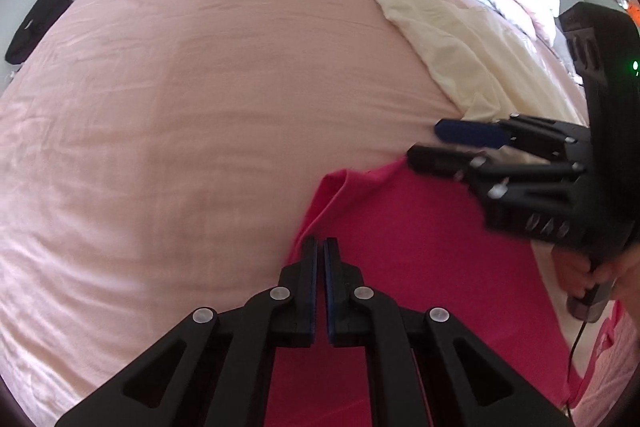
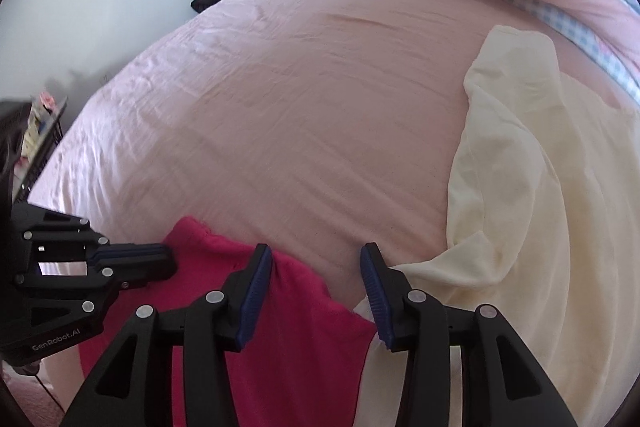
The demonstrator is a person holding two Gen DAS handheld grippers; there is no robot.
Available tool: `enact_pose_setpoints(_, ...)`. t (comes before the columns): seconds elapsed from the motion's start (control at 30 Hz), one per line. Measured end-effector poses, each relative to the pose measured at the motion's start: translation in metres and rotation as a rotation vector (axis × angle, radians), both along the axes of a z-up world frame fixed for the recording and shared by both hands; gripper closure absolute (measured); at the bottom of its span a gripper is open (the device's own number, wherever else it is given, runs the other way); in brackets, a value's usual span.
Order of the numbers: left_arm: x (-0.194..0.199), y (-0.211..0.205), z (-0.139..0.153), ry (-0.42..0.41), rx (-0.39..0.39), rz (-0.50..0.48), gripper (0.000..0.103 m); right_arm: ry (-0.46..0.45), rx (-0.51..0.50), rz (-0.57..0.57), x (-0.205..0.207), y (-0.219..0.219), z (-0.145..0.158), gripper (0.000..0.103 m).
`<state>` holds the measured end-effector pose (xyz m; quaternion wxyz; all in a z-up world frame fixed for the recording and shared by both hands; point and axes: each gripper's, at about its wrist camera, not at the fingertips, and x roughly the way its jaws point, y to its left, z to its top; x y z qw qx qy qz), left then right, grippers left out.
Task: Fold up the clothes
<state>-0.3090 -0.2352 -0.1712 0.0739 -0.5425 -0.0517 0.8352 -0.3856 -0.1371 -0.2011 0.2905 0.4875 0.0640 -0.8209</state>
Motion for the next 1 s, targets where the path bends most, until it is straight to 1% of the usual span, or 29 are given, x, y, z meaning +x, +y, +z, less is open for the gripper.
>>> enact_pose_setpoints(0.03,-0.001,-0.002,-0.001,0.003,0.016,0.012,0.099,-0.002,-0.027,-0.013,0.000,0.004,0.004,0.059)
enact_pose_setpoints(0.07,-0.002,-0.004,0.000,0.008,0.025,0.020,0.099,-0.017,-0.087,-0.016,0.000,0.009,0.010,0.059)
enact_pose_setpoints(0.1,-0.002,-0.003,0.002,0.017,0.013,0.029,0.099,-0.034,-0.153,-0.011,0.001,0.013,0.019,0.059)
enact_pose_setpoints(0.17,-0.003,0.000,0.006,0.042,-0.034,0.050,0.097,-0.050,-0.209,-0.010,0.011,0.024,0.038,0.059)
enact_pose_setpoints(0.2,-0.003,0.003,0.007,0.056,-0.063,0.061,0.097,-0.048,-0.183,-0.023,0.020,0.030,0.047,0.059)
enact_pose_setpoints(0.23,-0.002,0.004,0.009,0.067,-0.056,0.057,0.096,-0.046,-0.157,-0.035,0.028,0.036,0.055,0.059)
enact_pose_setpoints(0.27,0.001,0.009,0.012,0.079,-0.032,0.045,0.096,-0.049,-0.133,-0.046,0.038,0.042,0.062,0.059)
enact_pose_setpoints(0.33,0.007,0.020,0.017,0.105,0.015,0.023,0.094,-0.075,-0.100,-0.049,0.061,0.061,0.066,0.059)
enact_pose_setpoints(0.37,0.012,0.030,0.019,0.115,0.048,-0.005,0.089,-0.084,-0.077,-0.049,0.075,0.070,0.065,0.059)
enact_pose_setpoints(0.4,0.018,0.042,0.020,0.120,0.086,-0.039,0.080,-0.088,-0.052,-0.051,0.088,0.079,0.063,0.059)
enact_pose_setpoints(0.43,0.025,0.054,0.021,0.124,0.125,-0.072,0.072,-0.084,-0.023,-0.057,0.103,0.088,0.061,0.059)
enact_pose_setpoints(0.47,0.031,0.068,0.020,0.123,0.150,-0.094,0.057,-0.079,-0.003,-0.065,0.120,0.097,0.059,0.059)
enact_pose_setpoints(0.5,0.037,0.080,0.018,0.121,0.164,-0.099,0.052,-0.081,0.010,-0.075,0.136,0.106,0.056,0.059)
enact_pose_setpoints(0.57,0.051,0.101,0.012,0.106,0.186,-0.090,0.052,-0.122,0.002,-0.104,0.168,0.126,0.047,0.059)
enact_pose_setpoints(0.63,0.065,0.117,0.002,0.055,0.144,-0.053,0.052,-0.169,-0.030,-0.131,0.193,0.137,0.035,0.059)
enact_pose_setpoints(0.67,0.071,0.126,-0.001,0.047,0.096,-0.046,0.052,-0.180,-0.040,-0.135,0.204,0.140,0.029,0.059)
enact_pose_setpoints(0.7,0.076,0.137,-0.003,0.047,0.036,-0.046,0.052,-0.170,-0.019,-0.123,0.214,0.140,0.023,0.059)
enact_pose_setpoints(0.73,0.082,0.145,-0.003,0.039,-0.028,-0.056,0.052,-0.154,0.036,-0.109,0.222,0.138,0.016,0.059)
enact_pose_setpoints(0.77,0.088,0.153,-0.002,0.027,-0.095,-0.070,0.052,-0.138,0.081,-0.094,0.228,0.137,0.010,0.058)
enact_pose_setpoints(0.8,0.096,0.157,0.000,0.002,-0.158,-0.077,0.052,-0.119,0.106,-0.080,0.234,0.138,0.007,0.058)
enact_pose_setpoints(0.87,0.108,0.156,0.002,-0.047,-0.224,-0.057,0.052,-0.108,0.139,-0.065,0.242,0.144,0.011,0.058)
enact_pose_setpoints(0.9,0.114,0.150,0.004,-0.065,-0.217,-0.009,0.052,-0.103,0.155,-0.057,0.247,0.147,0.013,0.058)
enact_pose_setpoints(0.97,0.126,0.132,0.009,-0.097,-0.169,0.121,0.052,-0.093,0.190,-0.044,0.256,0.155,0.016,0.058)
enact_pose_setpoints(1.0,0.134,0.121,0.012,-0.100,-0.118,0.201,0.052,-0.096,0.207,-0.052,0.261,0.165,0.017,0.058)
